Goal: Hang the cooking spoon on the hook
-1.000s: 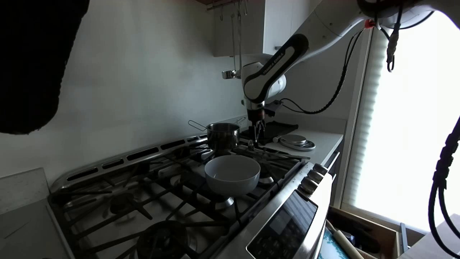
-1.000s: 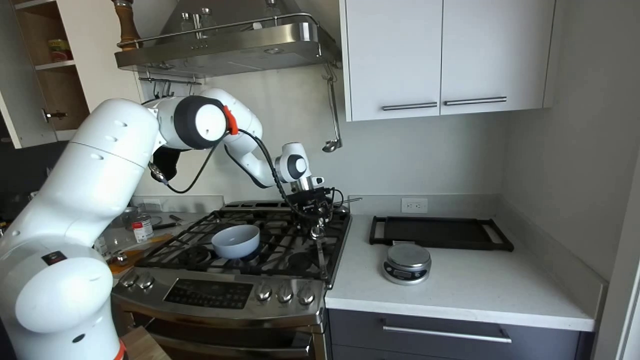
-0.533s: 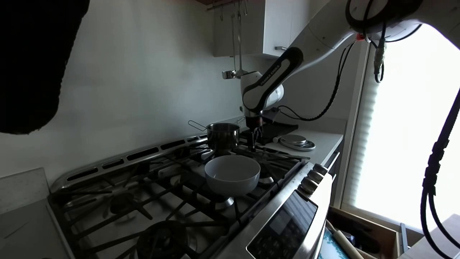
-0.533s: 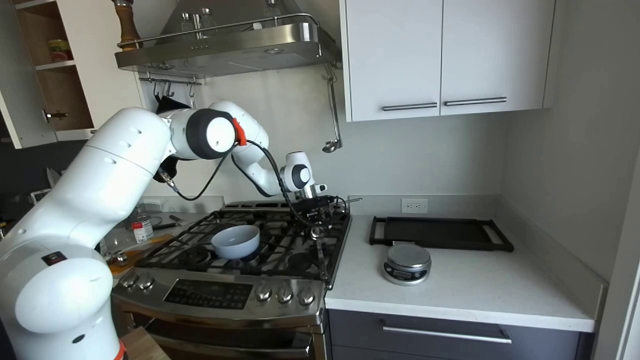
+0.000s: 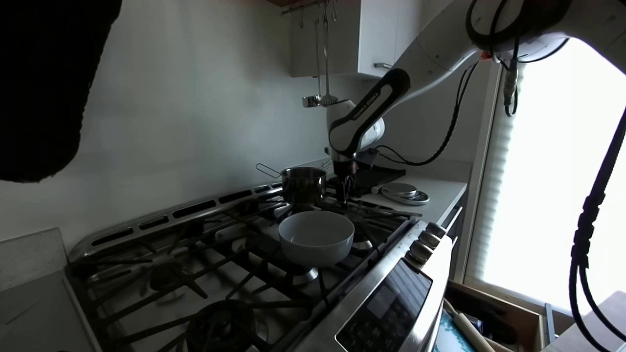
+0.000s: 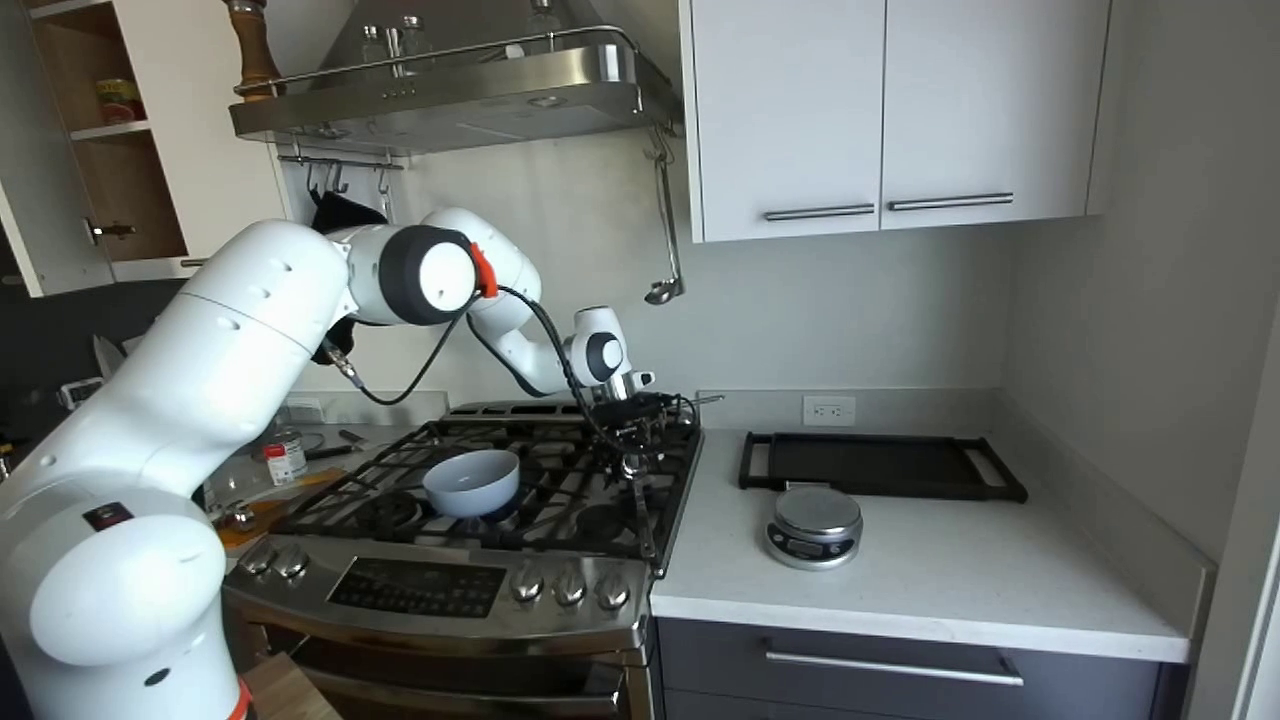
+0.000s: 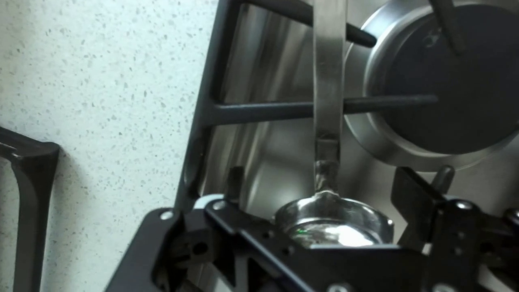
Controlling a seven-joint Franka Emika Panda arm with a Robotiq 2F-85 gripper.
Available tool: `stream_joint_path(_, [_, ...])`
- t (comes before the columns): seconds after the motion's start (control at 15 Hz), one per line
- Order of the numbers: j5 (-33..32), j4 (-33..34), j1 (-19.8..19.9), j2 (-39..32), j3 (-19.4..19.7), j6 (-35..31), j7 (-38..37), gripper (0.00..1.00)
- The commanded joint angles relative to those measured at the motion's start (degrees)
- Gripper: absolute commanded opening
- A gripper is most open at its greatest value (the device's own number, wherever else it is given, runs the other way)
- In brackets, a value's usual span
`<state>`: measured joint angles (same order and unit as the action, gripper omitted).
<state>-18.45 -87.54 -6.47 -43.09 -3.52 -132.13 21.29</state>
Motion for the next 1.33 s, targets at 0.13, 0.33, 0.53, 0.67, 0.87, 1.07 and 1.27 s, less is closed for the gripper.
stream_joint_path(0.13, [0.8, 1.1, 1.1, -0.9, -0.9, 1.2, 2.6, 0.67])
stream_joint_path(0.33, [1.7, 0.8, 1.7, -0.6, -1.6, 2.3, 4.2, 0.46])
stream_joint_path(0.53, [2.3, 0.8, 2.0, -0.3, -2.0, 5.2, 5.2, 0.21])
stream_joint_path(0.67, [2.3, 1.1, 2.0, -0.2, -2.1, 7.1, 5.6, 0.15])
stream_joint_path(0.87, [2.1, 1.5, 2.0, -0.4, -2.1, 8.9, 5.9, 0.13])
stream_joint_path(1.07, [1.8, 1.5, 1.9, -0.1, -2.2, 8.9, 6.6, 0.04])
stream_joint_path(1.27, [1.8, 0.9, 2.0, 0.5, -2.4, 8.1, 7.0, 0.04])
